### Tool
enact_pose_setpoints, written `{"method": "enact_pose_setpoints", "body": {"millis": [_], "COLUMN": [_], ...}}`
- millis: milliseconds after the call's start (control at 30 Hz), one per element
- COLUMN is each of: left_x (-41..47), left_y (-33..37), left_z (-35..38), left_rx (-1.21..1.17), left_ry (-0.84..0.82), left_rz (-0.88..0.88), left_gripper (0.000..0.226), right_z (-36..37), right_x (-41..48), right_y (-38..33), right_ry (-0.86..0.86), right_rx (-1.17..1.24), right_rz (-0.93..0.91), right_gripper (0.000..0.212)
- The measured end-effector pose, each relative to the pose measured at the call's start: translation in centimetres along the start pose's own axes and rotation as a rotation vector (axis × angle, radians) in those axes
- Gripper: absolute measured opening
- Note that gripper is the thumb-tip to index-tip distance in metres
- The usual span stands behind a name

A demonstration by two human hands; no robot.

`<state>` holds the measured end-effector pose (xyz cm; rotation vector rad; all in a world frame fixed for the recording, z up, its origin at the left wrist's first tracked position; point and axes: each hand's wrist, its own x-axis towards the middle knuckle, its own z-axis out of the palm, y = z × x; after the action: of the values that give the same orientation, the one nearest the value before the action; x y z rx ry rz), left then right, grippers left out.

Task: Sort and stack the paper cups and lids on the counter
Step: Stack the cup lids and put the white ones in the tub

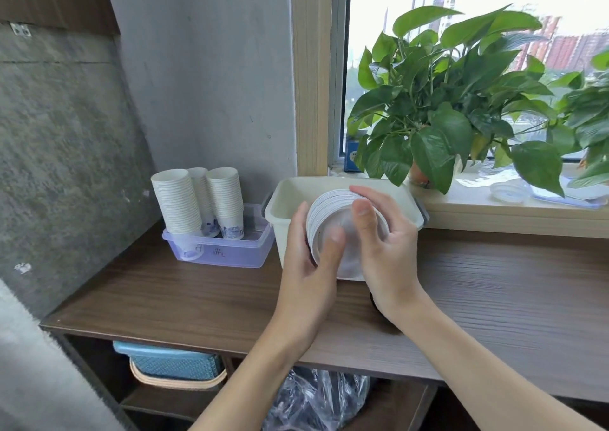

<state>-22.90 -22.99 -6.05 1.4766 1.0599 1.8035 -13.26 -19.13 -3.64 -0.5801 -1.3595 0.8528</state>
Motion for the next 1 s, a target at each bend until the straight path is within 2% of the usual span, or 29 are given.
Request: {"method": "enact_pose_setpoints", "body": {"millis": [133, 267, 333, 467, 633, 767, 867, 1000], "left_x": [-0.1, 0.6, 0.8, 1.1, 0.9, 1.3, 1.5, 1.1], "left_y": [0.1, 0.5, 0.7, 0.5, 0.4, 0.2, 0.1, -0.2], "left_z": [-0.3, -1.1, -1.2, -1.1, -0.6, -1.0, -0.9, -0.1], "left_rx": [0.005, 0.094, 0.137, 0.12, 0.047, -0.012, 0.008, 0.065], "left_ry": [0.035, -0.053, -0.094, -0.091, 0.001, -0.001, -0.011, -0.005], "left_rz": [0.054, 0.047, 0.053, 0.071, 0.08, 0.032, 0.013, 0.027], "left_gripper": [0.034, 0.034, 0.036, 0.05, 0.042, 0.044, 0.045, 0.064], "right_z": [-0.6, -1.7, -1.7, -1.0, -0.6, -0.7, -0.6, -0.6], "right_x": [0.2, 1.3, 1.7, 2.4, 2.3, 2.1, 2.2, 2.2], "right_y": [-0.2, -1.4, -1.8, -1.9, -1.4, -0.9, -0.8, -0.5], "right_ry": [-0.102, -0.324, -0.371, -0.297, -0.263, -0.215, -0.174, -0.097], "right_rx": [-0.007, -0.169, -0.278, -0.315, -0.206, -0.227, -0.218, -0.088], "right_rz": [0.053, 0.056, 0.031, 0.003, 0.008, -0.023, -0.06, -0.053], "right_gripper": [0.038, 0.038, 0.038, 0.031, 0.029, 0.046, 0.039, 0.021]}}
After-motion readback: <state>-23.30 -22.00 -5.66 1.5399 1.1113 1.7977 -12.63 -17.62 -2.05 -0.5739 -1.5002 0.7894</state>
